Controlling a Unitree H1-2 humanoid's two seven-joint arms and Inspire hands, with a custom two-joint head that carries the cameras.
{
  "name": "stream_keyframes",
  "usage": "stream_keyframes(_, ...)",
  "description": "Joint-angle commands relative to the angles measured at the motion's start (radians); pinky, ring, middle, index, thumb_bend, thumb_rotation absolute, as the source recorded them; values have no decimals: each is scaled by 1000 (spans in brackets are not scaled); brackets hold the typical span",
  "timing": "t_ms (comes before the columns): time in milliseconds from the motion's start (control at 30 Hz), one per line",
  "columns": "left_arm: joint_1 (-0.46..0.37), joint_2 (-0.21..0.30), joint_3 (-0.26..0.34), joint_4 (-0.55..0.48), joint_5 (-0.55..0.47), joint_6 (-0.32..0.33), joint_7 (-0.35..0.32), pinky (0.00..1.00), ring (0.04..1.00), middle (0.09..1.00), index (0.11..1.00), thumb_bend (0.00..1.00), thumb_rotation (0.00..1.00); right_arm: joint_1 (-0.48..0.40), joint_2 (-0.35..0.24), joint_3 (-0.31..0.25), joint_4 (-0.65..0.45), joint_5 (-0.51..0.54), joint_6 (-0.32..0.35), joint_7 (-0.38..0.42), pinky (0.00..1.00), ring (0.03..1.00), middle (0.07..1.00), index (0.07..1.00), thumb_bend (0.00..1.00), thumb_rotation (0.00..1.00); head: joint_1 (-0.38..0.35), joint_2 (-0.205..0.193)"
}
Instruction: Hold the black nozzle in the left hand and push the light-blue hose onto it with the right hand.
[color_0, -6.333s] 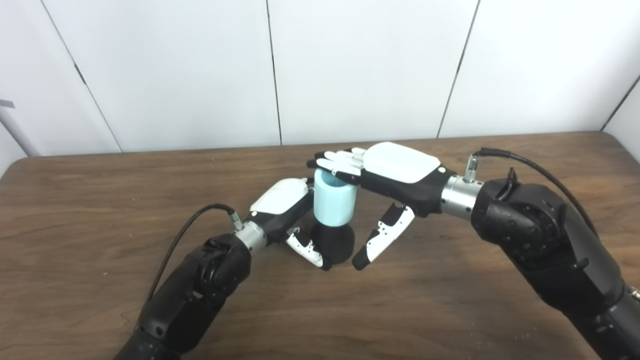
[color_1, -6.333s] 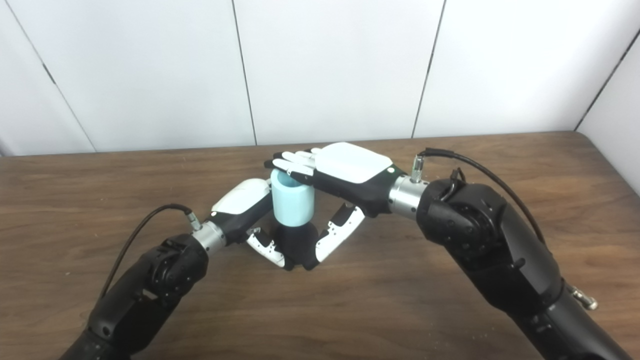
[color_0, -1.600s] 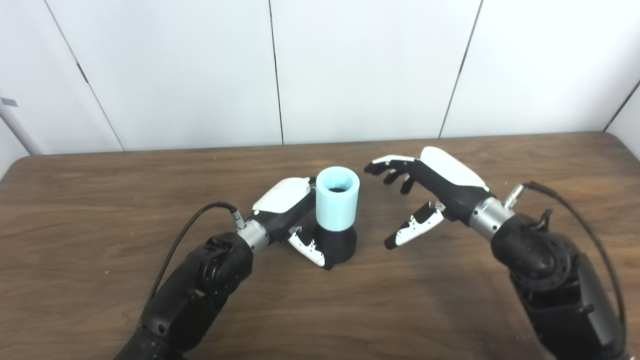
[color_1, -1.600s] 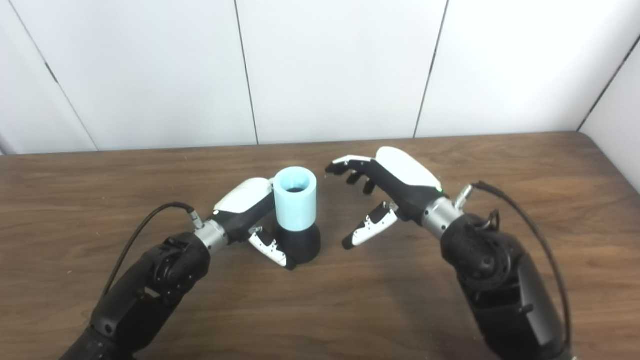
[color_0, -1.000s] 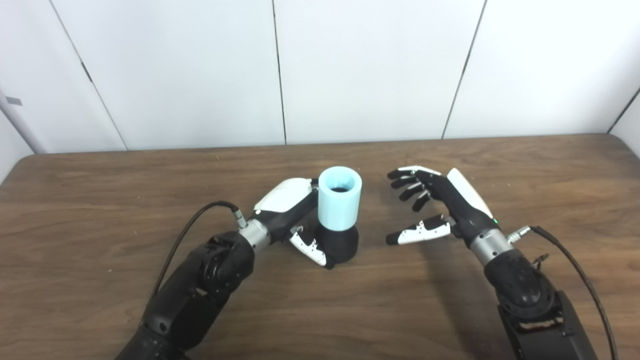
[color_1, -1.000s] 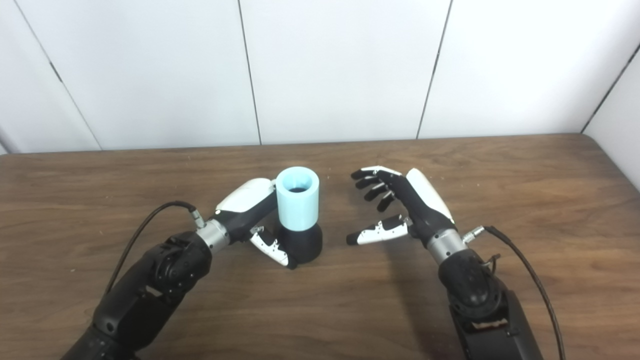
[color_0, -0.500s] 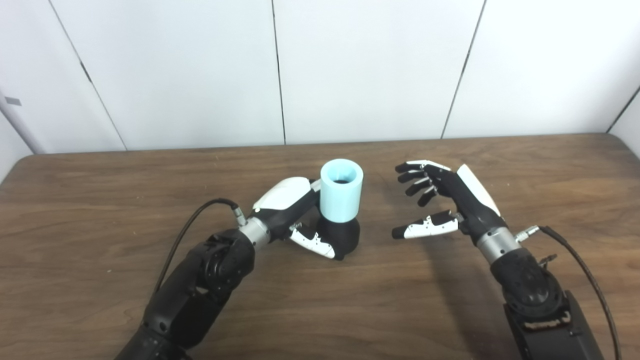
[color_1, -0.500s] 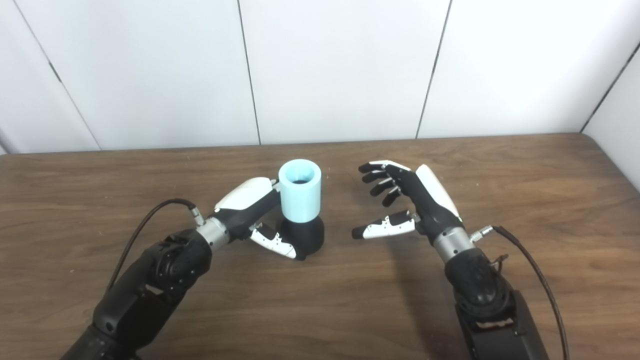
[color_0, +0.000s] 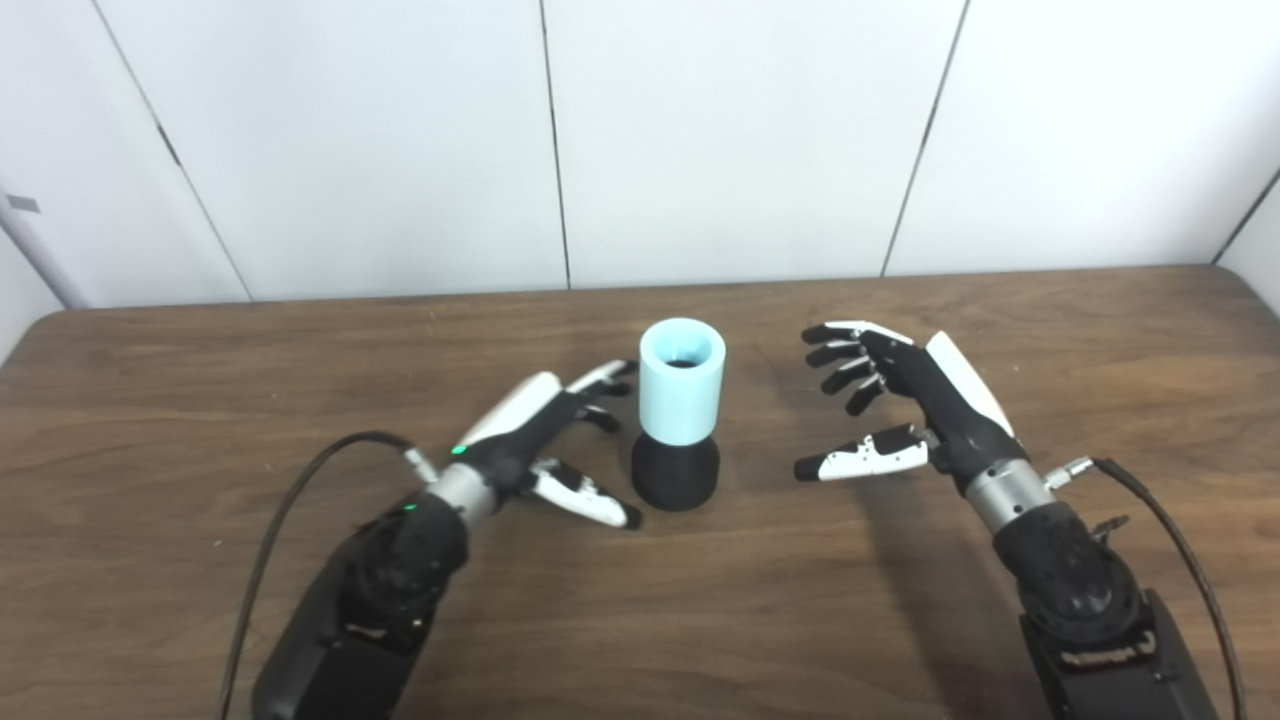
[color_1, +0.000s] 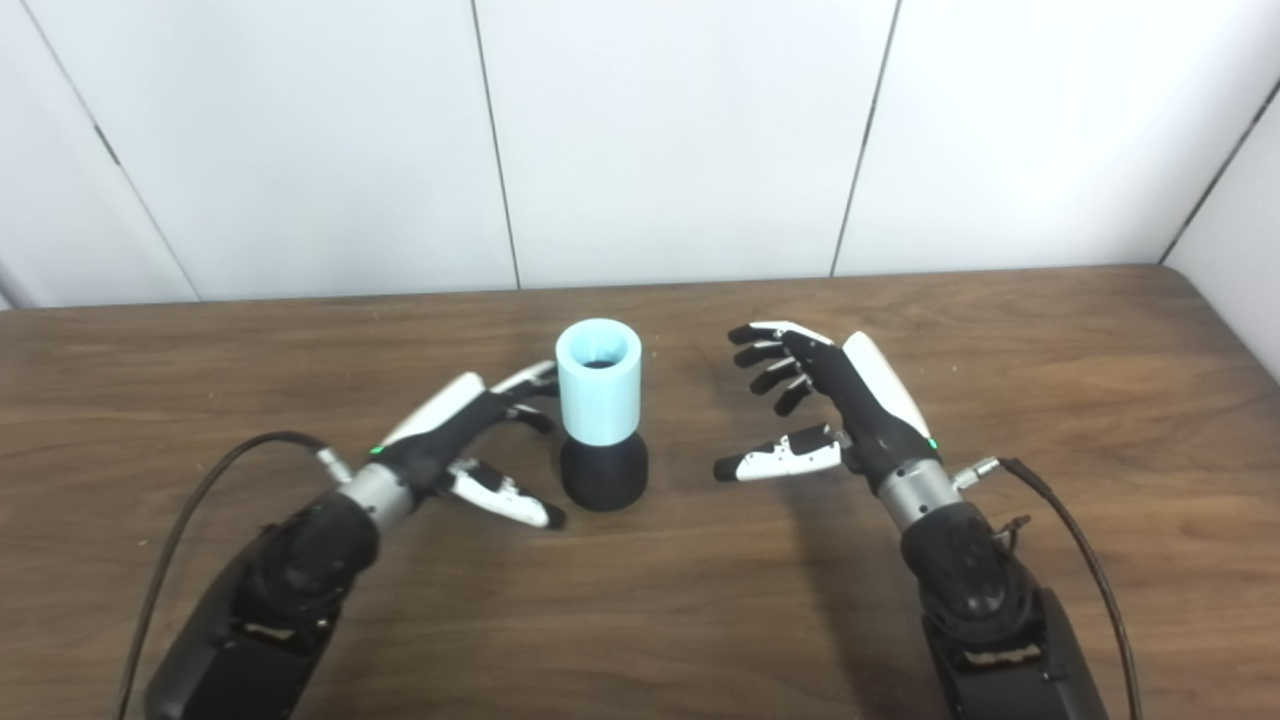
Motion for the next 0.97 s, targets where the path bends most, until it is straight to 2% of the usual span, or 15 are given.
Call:
stream_keyframes(0, 0, -38, 59, -46, -66, -3, 62, 857, 888, 865, 880, 840, 27, -22, -18, -19, -33, 20, -23, -17, 494, 623, 718, 760, 733, 88, 2, 0)
stream_keyframes(67, 31, -100, 137, -55, -178, -29, 108, 728, 812, 801, 807, 796, 53, -23, -14, -34, -26, 37, -29, -26, 485, 620, 718, 761, 728, 79, 2, 0)
stream_keyframes(100, 41, -122, 165, -54, -222, -47, 126, 696, 791, 782, 788, 778, 51, -22, -9, -41, -21, 44, -32, -34, 483, 620, 719, 762, 727, 78, -2, 0)
stream_keyframes(167, 48, -137, 185, -51, -256, -71, 139, 655, 758, 752, 763, 743, 25, -19, -1, -47, -17, 51, -36, -43, 479, 619, 719, 762, 728, 86, -2, -3)
stream_keyframes(367, 49, -122, 208, -55, -299, -109, 168, 584, 697, 703, 728, 699, 0, -9, 37, -68, -43, 88, -23, -71, 471, 618, 722, 763, 733, 142, -2, 1)
stream_keyframes(533, 64, -120, 216, -48, -345, -177, 188, 570, 690, 696, 722, 695, 0, 17, 77, -82, -36, 119, -47, -104, 473, 622, 736, 772, 745, 176, -17, 2)
stream_keyframes(733, 67, -110, 223, -19, -402, -233, 184, 562, 689, 695, 722, 700, 15, 24, 79, -93, -39, 132, -48, -115, 479, 631, 745, 804, 759, 190, -28, -3)
stream_keyframes(933, 55, -101, 219, -9, -467, -238, 158, 552, 690, 699, 722, 710, 55, 36, 81, -92, -38, 129, -63, -133, 479, 632, 744, 806, 762, 190, -44, -7)
